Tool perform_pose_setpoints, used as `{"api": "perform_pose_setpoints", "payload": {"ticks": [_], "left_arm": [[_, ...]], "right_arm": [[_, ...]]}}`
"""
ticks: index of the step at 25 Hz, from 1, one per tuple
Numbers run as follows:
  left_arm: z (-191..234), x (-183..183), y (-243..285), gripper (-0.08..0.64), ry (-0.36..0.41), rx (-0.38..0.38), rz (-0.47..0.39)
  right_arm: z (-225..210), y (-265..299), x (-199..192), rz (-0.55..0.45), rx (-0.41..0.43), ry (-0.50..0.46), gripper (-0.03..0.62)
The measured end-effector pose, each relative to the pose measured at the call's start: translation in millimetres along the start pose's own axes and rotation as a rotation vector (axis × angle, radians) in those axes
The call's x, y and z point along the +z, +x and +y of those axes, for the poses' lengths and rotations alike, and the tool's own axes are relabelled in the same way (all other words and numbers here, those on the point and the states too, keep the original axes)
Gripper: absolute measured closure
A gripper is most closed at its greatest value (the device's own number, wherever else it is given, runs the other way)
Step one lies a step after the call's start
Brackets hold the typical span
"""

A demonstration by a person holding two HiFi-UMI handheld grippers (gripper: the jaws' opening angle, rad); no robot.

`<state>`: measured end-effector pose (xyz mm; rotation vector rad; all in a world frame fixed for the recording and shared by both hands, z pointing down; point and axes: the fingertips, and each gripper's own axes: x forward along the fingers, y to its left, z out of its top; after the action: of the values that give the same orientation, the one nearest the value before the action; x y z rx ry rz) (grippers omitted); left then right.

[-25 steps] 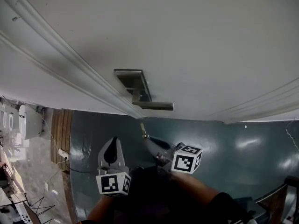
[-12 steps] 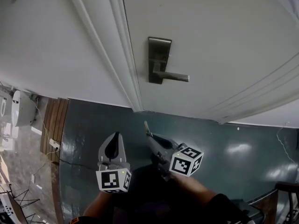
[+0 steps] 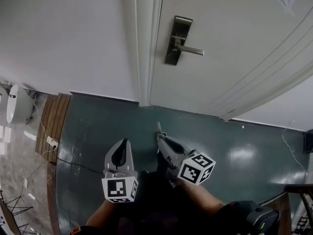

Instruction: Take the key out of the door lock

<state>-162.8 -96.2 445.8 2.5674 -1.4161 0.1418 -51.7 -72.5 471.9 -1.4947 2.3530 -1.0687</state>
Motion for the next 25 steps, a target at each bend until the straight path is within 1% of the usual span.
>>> {"api": "perform_pose_setpoints", "payload": {"ticks": [3,7,14,19,25], "left_arm": [[-3,-4,-29,0.543,-0.010,-0.015,-0.011],[-13,-4,-53,0.541,-0.026,-0.045,-0.019],[-46,-11,-72,0.541,-0.027,-0.084,-0.024],[-88,-11,-81,0.541,-0.013,-0.118,-0.022],[-159,-15,-98,0.543,0.008,-0.147,-0.010]], "right_arm": [[23,-17,-14,-0.003,-0.011,-0.018,0.578],[45,-35,-22,-0.002,-0.019,-0.060,0.578],[46,-76,-33,-0.023,-0.053,-0.087,0.578],[35,-121,-35,-0.054,-0.076,-0.105,0.578],[13,-190,-34,-0.080,-0.097,-0.125,0.577]]}}
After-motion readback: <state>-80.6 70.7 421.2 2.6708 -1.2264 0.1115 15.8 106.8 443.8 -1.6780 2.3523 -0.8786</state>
